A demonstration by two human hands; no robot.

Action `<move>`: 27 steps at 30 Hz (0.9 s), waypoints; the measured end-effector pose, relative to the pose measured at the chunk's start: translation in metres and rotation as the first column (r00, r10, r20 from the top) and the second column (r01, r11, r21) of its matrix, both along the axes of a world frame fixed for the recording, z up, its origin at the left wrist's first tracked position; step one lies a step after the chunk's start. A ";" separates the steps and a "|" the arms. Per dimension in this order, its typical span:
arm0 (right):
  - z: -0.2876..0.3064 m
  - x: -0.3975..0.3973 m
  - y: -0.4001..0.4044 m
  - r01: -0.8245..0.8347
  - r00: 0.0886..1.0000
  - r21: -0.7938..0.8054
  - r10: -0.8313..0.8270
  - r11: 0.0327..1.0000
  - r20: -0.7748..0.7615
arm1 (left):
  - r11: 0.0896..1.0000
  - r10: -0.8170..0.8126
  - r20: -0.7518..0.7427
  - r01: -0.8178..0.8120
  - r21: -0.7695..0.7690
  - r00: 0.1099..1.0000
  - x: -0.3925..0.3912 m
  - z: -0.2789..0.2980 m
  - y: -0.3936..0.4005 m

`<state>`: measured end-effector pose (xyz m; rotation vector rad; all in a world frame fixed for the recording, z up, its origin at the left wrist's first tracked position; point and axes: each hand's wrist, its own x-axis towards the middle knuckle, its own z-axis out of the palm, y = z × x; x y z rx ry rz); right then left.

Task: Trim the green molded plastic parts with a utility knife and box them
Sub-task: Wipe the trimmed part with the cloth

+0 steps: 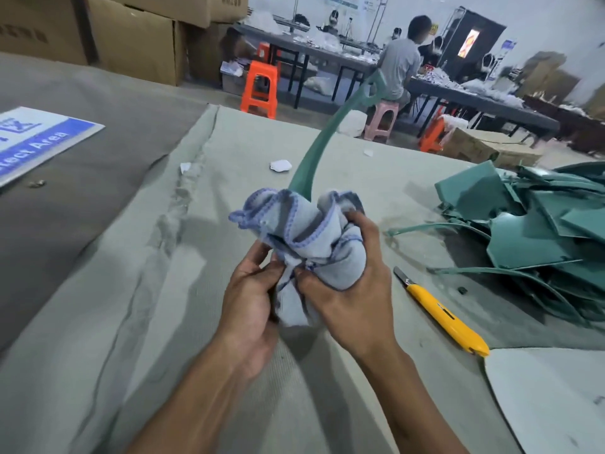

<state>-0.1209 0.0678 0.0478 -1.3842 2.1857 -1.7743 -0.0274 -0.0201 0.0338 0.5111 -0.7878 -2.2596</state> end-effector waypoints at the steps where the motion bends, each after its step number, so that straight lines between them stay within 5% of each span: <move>1: 0.001 0.003 0.002 -0.027 1.000 0.029 0.027 0.999 -0.007 | 0.999 -0.016 -0.003 0.016 0.037 1.000 0.001 -0.001 0.000; 4: 0.010 0.001 0.003 -0.048 0.998 0.083 0.051 0.995 -0.033 | 0.996 -0.045 0.001 0.045 0.071 0.999 0.001 0.001 0.002; 10: 0.011 0.002 -0.015 0.197 0.979 -0.178 -0.185 0.964 0.085 | 1.000 0.005 0.011 -0.005 0.022 1.000 -0.010 0.007 0.004; 15: -0.002 0.012 0.005 -0.046 0.997 0.087 0.040 0.995 0.071 | 0.992 0.107 0.120 -0.115 0.061 0.987 0.001 -0.006 -0.001; 17: 0.007 0.006 0.010 -0.066 0.997 0.027 0.065 0.997 0.048 | 0.984 0.097 0.115 -0.113 0.137 0.989 0.000 -0.004 0.001; 20: 0.013 -0.004 0.004 0.159 0.986 -0.154 -0.149 0.975 0.074 | 0.991 0.023 0.004 -0.024 0.131 1.000 -0.007 0.005 0.007; 22: 0.011 -0.002 -0.004 0.271 0.958 -0.124 -0.256 0.954 0.125 | 0.988 0.019 -0.036 -0.013 0.153 0.999 -0.008 0.011 0.008; 27: -0.006 0.032 0.004 0.053 0.998 -0.006 -0.053 0.999 0.026 | 0.992 -0.046 -0.002 0.046 0.120 0.999 0.004 -0.009 0.001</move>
